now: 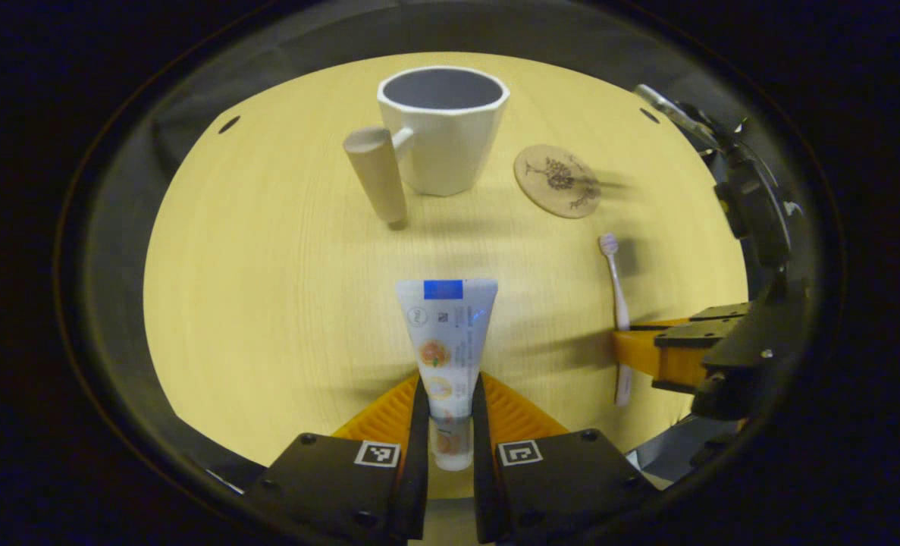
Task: Put the toothbrush and toothpaste on the desktop into the cup, then pick up the cup and place it on the coaster on the desktop.
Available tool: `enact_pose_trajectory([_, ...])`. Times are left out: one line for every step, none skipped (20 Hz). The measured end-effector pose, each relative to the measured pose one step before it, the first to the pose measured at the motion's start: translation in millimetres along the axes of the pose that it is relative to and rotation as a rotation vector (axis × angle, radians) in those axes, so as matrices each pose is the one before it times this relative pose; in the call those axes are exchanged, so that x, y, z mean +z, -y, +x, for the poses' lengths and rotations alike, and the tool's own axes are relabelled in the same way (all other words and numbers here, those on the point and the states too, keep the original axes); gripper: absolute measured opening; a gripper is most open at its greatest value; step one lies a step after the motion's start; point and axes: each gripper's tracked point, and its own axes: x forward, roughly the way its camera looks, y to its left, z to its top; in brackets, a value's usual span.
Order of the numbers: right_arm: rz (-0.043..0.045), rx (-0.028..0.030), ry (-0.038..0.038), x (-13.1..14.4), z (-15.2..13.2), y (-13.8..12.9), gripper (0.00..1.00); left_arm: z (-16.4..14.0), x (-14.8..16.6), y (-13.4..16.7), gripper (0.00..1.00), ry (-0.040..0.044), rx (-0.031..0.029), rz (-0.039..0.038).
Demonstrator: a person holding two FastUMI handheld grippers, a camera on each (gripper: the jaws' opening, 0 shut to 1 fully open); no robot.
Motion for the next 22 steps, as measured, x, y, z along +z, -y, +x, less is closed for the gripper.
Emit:
enact_pose_trajectory([-0.00068,0.00179,-0.00002,0.41,-0.15,0.12,0.05,-10.49,4.08,1.83,0.33,0.01790,-0.00566,-0.00523])
enact_pose_trajectory([-0.00080,0.00125,-0.00015,-0.17,0.47,-0.07,0.05,-10.48,6.68,2.07,0.33,0.01968,-0.00599,-0.00624])
enact_pose_trajectory([-0.00026,0.00070,0.00009,0.49,-0.14,0.07,0.05,-9.94,8.14,1.90,0.34,0.01978,-0.00571,-0.00514])
enact_pose_trajectory([-0.00119,0.00008,0.00090,-0.65,0.55,-0.14,0.05,-9.72,7.32,0.20,0.33,0.02052,-0.00461,-0.00532])
enact_pose_trajectory([-0.00055,-0.00053,0.00097,0.68,-1.20,0.23,0.05,-9.24,5.39,1.07,0.33,0.02220,-0.00463,-0.00440])
enact_pose_trajectory([-0.00006,-0.00048,0.00190,-0.63,0.58,-0.12,0.05,-12.77,10.15,0.45,0.33,0.02083,-0.00447,-0.00410])
enact_pose_trajectory([-0.00099,-0.00111,0.00107,0.48,-0.40,0.13,0.05,-8.34,7.09,1.98,0.33,0.02123,-0.00671,-0.00429])
enact_pose_trajectory([-0.00075,-0.00092,0.00106,-0.41,0.53,-0.31,0.05,-9.91,9.61,2.35,0.32,0.01889,-0.00864,-0.00333])
enact_pose_trajectory([-0.00117,-0.00056,0.00014,0.51,-0.52,0.07,0.05,-7.75,7.32,1.76,0.32,0.01999,-0.00731,-0.00230])
enact_pose_trajectory([0.00030,0.00027,0.00043,-0.37,0.45,-0.05,0.05,-7.87,10.35,1.35,0.32,0.02191,-0.00437,-0.00101])
enact_pose_trajectory([-0.00015,0.00066,0.00020,0.50,-0.64,0.24,0.05,-6.77,10.52,0.45,0.33,0.02200,-0.00357,0.00078])
enact_pose_trajectory([0.00040,0.00118,0.00001,-0.64,0.78,-0.26,0.05,-5.79,12.12,1.30,0.33,0.01933,-0.00438,0.00277])
enact_pose_trajectory([0.00087,0.00091,0.00017,0.63,-0.44,0.15,0.05,-3.83,11.12,0.89,0.33,0.01888,-0.00524,0.00224])
enact_pose_trajectory([0.00053,0.00055,-0.00011,-0.51,0.23,-0.13,0.05,-3.44,13.28,0.72,0.32,0.01983,-0.00729,-0.00097])
enact_pose_trajectory([0.00074,0.00049,0.00046,0.56,-0.33,0.10,0.05,-2.42,15.07,-0.63,0.32,0.02068,-0.00360,0.00306])
enact_pose_trajectory([0.00081,0.00017,0.00089,-0.41,0.35,0.01,0.05,-1.07,14.63,-0.70,0.32,0.01879,0.00154,0.00620])
enact_pose_trajectory([0.00084,-0.00026,0.00128,0.74,-0.51,0.09,0.05,-0.28,16.00,-2.33,0.32,0.01999,0.00239,0.00727])
enact_pose_trajectory([-0.00004,-0.00076,0.00100,-0.80,0.42,-0.20,0.05,2.20,14.65,-1.72,0.34,0.01718,0.00404,0.00965])
enact_pose_trajectory([0.00004,-0.00107,0.00082,0.63,-0.17,0.09,0.05,3.18,11.86,-1.08,0.33,0.01660,-0.00126,0.00831])
enact_pose_trajectory([0.00037,-0.00099,0.00065,-0.67,-0.16,-0.03,0.05,3.96,13.01,-0.53,0.33,0.01461,-0.00270,0.00442])
enact_pose_trajectory([0.00121,-0.00120,0.00105,0.61,-0.03,0.18,0.05,5.36,11.67,-0.44,0.32,0.01097,-0.00180,0.00501])
enact_pose_trajectory([0.00045,-0.00135,0.00135,-0.31,-0.03,-0.30,0.05,6.69,10.23,-1.24,0.32,0.00909,-0.00002,0.00702])
